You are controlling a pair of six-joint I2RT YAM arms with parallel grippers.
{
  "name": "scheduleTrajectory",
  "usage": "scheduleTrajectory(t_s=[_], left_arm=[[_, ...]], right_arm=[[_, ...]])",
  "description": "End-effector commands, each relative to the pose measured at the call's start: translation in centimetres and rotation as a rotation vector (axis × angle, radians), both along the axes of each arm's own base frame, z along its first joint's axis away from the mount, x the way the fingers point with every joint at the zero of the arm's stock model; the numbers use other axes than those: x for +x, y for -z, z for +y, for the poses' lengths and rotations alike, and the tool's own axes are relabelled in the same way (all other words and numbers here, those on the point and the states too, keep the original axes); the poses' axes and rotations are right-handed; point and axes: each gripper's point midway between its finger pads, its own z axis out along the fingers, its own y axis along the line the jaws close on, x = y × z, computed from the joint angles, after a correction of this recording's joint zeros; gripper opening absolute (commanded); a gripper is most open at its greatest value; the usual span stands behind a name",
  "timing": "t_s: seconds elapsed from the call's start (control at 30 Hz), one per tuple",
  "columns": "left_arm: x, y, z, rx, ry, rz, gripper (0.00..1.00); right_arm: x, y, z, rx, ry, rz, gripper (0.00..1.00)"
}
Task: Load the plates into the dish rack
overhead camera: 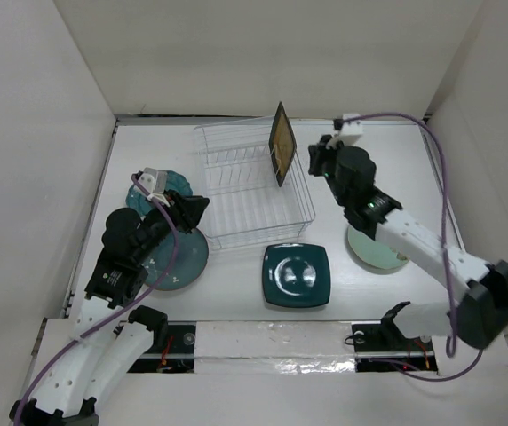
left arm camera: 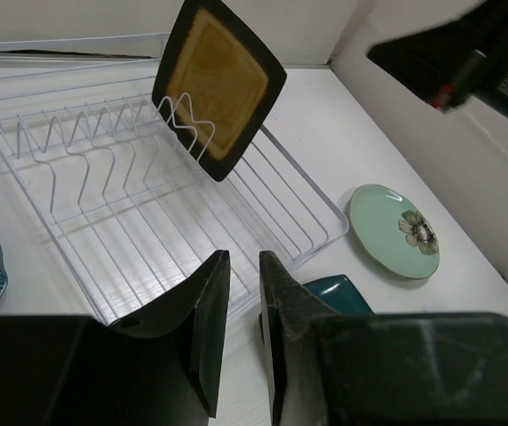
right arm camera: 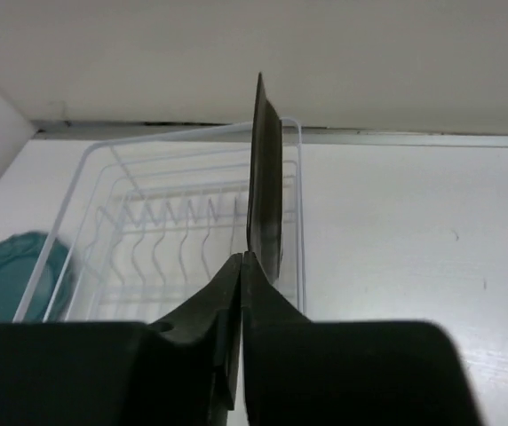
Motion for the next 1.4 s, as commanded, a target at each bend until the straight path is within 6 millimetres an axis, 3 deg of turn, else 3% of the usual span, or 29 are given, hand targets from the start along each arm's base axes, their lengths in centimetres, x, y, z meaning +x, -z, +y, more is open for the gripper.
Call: scheduleTrajectory(t_s=[0.0,0.03,0.07,0.17,0.23,0.27,0.3,0.33,0.37,0.5,0.67,0.83,1.07,1.37], left_arm=[[-0.2,-2.7,0.2,-0.031,-0.012,-0.073,0.17],[-0.2,-2.8,0.2,-0.032,-0.012,-0.076,0.16],[-0.2,-2.8,0.2,-0.032,-0.011,-0.076,0.11],[-0.1,-2.8,0.4,-0.032,-0.023,-0.075,0.00],[-0.1,-3.0,0.6,-0.031,-0.034,-0.078,0.00],[0.1,-3.1,0.9,-0.033,-0.055,-0.081,0.00],[0.1,-3.3,1.1,-0.034,-0.067,-0.087,0.00],[0.2,-3.3,1.3,-0.035,-0.081,-0.083,0.00],[0.2,-2.9,1.5,-0.029,-0.092,-0.069,0.00],[0.0,-3.1,1.6,-0.032,-0.089,-0.078,0.00],[-0.2,-3.1,1.4,-0.031,-0.078,-0.082,0.07],[-0.4,-3.2,1.2,-0.031,-0.062,-0.084,0.11],[-0.3,-3.3,1.2,-0.030,-0.065,-0.086,0.12],[-0.4,-3.7,1.5,-0.037,-0.078,-0.102,0.12]], right_arm=[[-6.0,3.6,-0.7,0.102,-0.126,0.131,0.00],[-7.4,5.5,-1.3,0.122,-0.134,0.197,0.00],[-9.3,8.8,-1.6,0.111,-0.164,0.282,0.00],[-14.2,13.0,-2.8,0.159,-0.194,0.454,0.00],[-17.6,16.7,-4.0,0.194,-0.178,0.593,0.09],[-18.9,17.7,-3.8,0.217,-0.199,0.642,0.17],[-19.8,18.7,-4.0,0.236,-0.199,0.679,0.40],[-21.3,20.9,-4.5,0.263,-0.169,0.758,0.50],[-22.3,21.4,-4.8,0.299,-0.152,0.788,0.65],[-24.6,24.4,-5.4,0.329,-0.150,0.904,0.76],[-25.2,26.2,-5.1,0.374,-0.151,0.979,0.74],[-25.7,27.9,-3.5,0.453,-0.225,1.056,0.62],[-25.1,29.4,-3.6,0.506,-0.204,1.055,0.52],[-25.6,31.6,-4.6,0.535,-0.149,1.086,0.21]])
